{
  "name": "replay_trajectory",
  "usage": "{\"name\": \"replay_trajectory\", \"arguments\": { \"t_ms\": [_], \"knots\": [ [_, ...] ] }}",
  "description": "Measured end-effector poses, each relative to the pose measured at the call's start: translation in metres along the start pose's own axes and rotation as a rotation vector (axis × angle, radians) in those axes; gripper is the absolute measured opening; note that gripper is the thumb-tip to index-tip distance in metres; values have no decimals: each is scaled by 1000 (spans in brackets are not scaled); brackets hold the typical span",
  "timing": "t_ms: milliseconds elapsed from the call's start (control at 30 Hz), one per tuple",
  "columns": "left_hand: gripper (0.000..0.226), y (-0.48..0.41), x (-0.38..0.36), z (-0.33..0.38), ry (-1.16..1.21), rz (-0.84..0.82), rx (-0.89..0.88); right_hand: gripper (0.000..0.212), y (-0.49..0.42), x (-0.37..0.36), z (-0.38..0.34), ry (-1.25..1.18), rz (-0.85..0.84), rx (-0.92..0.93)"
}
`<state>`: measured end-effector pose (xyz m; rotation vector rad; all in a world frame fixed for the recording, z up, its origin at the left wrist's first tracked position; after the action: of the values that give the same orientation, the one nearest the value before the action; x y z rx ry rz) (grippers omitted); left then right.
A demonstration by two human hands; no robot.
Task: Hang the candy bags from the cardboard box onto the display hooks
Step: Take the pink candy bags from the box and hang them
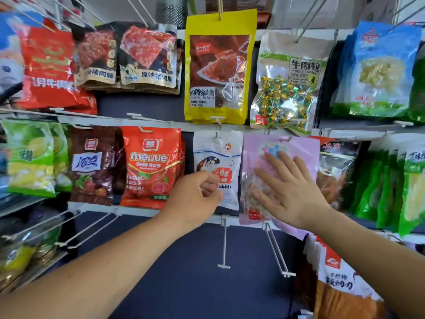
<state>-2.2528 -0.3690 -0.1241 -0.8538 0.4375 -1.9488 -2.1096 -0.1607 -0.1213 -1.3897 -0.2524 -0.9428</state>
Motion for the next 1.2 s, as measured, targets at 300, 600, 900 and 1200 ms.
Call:
{"name": "replay_trajectory", "arguments": {
  "t_ms": [300, 600, 900, 1200],
  "knots": [
    [32, 101, 59, -58, -54, -75, 174, 53, 37, 19, -130, -443, 64, 9],
    [31, 301, 142, -204, -212, -84, 461, 43, 146, -63, -335, -698, -424, 21],
    [29, 511, 180, -349, -234, -26, 858, 42, 266, -171, -505, -925, -1019, -36],
    [64, 597, 168, -390, -406, -628, 850, 21, 362, -224, -551, -989, -1268, -259]
  ]
}}
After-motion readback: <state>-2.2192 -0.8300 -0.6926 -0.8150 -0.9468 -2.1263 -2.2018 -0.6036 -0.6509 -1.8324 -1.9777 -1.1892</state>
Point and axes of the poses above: each hand's wrist, its own y-axis away from the middle knuckle, its own x-axis out of the back of the hand, z = x × y, the point moved 2 cm from there along -y, towards the middle knuckle, and after that the axes turned 6 degrees about z, right-handed, at the moved point
